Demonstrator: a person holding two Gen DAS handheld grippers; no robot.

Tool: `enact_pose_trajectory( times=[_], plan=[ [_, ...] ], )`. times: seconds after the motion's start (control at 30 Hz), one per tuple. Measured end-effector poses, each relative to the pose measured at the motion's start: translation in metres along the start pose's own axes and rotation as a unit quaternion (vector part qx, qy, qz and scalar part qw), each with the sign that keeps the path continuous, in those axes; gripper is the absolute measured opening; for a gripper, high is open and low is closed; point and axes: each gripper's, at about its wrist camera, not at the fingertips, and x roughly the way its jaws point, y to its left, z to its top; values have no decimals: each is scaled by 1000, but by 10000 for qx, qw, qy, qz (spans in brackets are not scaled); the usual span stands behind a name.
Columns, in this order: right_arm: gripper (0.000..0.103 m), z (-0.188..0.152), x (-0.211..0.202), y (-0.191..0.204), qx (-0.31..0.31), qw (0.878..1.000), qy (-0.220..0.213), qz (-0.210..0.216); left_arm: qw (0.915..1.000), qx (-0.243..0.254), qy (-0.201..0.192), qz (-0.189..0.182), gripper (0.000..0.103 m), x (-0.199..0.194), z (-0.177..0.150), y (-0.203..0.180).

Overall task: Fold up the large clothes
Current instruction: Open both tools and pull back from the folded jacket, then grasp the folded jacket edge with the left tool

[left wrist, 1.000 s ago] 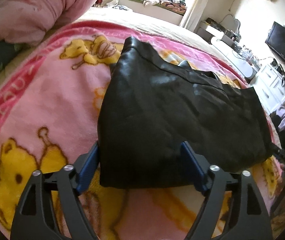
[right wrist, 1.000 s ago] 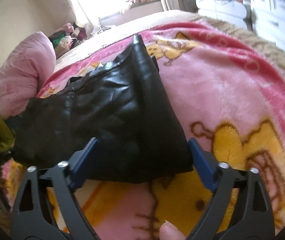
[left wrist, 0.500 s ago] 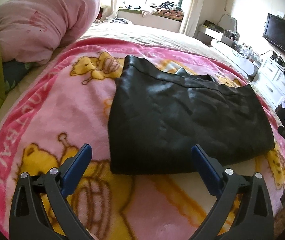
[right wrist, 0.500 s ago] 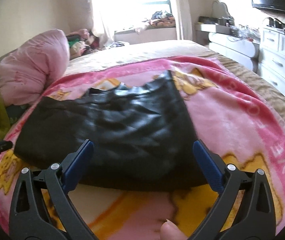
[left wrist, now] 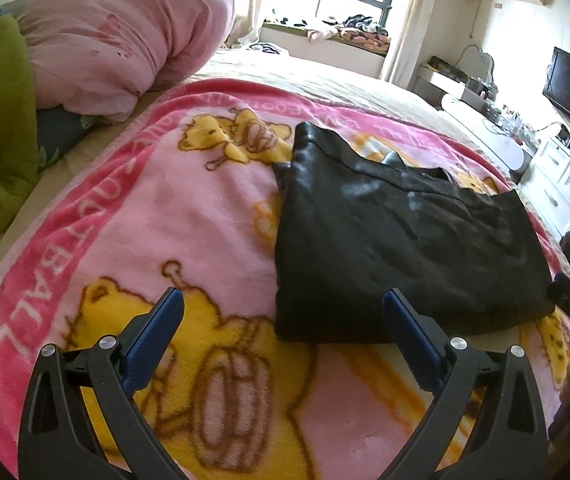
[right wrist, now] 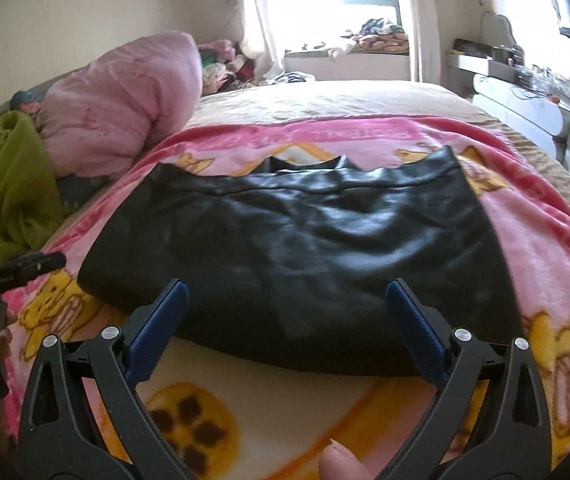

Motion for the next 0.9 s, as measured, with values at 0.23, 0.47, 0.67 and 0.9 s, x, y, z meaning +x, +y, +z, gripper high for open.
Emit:
enact_pose_trajectory(
  times=[0.23,0.47,0.67,0.9],
  plan=[
    [94,-4,17,32,-212,9995,211,128,10000,-11,49,28,99,7,4,2],
    [92,-8,26,45,-337,9988,329,137,9998,178,99,60,99,21,16,-9],
    [52,-7,32,51,-445,9981,417,34,9993,333,173,-72,99,42,37,-17],
    [13,-6,45,50,-299,9973,675,-5,9983,135,542,-148,99,82,53,-4]
  ],
)
